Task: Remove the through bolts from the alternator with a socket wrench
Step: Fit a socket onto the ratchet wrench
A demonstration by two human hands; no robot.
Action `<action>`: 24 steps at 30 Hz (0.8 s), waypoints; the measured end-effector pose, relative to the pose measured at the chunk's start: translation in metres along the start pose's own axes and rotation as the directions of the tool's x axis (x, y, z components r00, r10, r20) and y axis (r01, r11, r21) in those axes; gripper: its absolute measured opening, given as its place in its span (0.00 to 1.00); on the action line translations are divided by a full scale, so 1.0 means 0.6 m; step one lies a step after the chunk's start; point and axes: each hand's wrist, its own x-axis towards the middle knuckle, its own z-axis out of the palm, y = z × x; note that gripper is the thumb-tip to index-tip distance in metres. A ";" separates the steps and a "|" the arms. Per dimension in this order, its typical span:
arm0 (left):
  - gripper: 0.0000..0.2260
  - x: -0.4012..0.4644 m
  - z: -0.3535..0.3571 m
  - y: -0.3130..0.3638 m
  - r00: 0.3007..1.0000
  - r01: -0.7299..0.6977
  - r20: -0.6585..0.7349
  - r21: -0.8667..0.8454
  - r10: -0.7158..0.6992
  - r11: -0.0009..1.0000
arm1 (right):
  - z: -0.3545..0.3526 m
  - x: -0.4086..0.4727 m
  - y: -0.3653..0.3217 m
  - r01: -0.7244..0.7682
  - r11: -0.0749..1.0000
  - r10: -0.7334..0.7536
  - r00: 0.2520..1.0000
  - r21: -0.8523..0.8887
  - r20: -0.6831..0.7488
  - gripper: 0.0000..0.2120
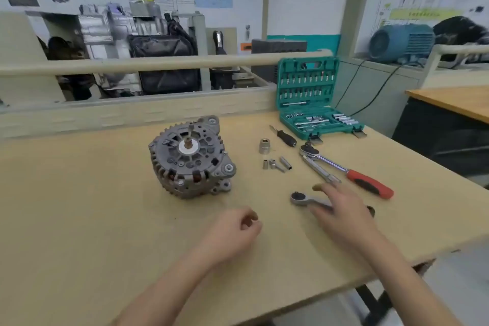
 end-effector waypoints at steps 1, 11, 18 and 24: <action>0.10 0.016 0.004 0.004 0.999 -0.012 0.040 0.036 0.011 0.999 | 0.011 0.013 -0.004 0.031 0.995 -0.020 0.992 -0.090 0.122 0.18; 0.13 0.141 0.040 0.016 0.997 0.028 -0.068 0.037 -0.026 0.999 | 0.047 0.071 0.018 -0.023 0.993 0.045 0.979 -0.112 0.197 0.15; 0.11 0.162 0.034 0.006 0.980 0.046 -0.189 -0.068 -0.058 0.997 | 0.005 0.137 0.025 -0.481 0.713 0.309 0.869 0.511 0.387 0.16; 0.10 0.171 0.039 -0.006 0.976 0.034 -0.213 -0.086 -0.052 0.996 | -0.024 0.171 0.049 -0.590 0.335 0.362 0.801 0.735 0.478 0.13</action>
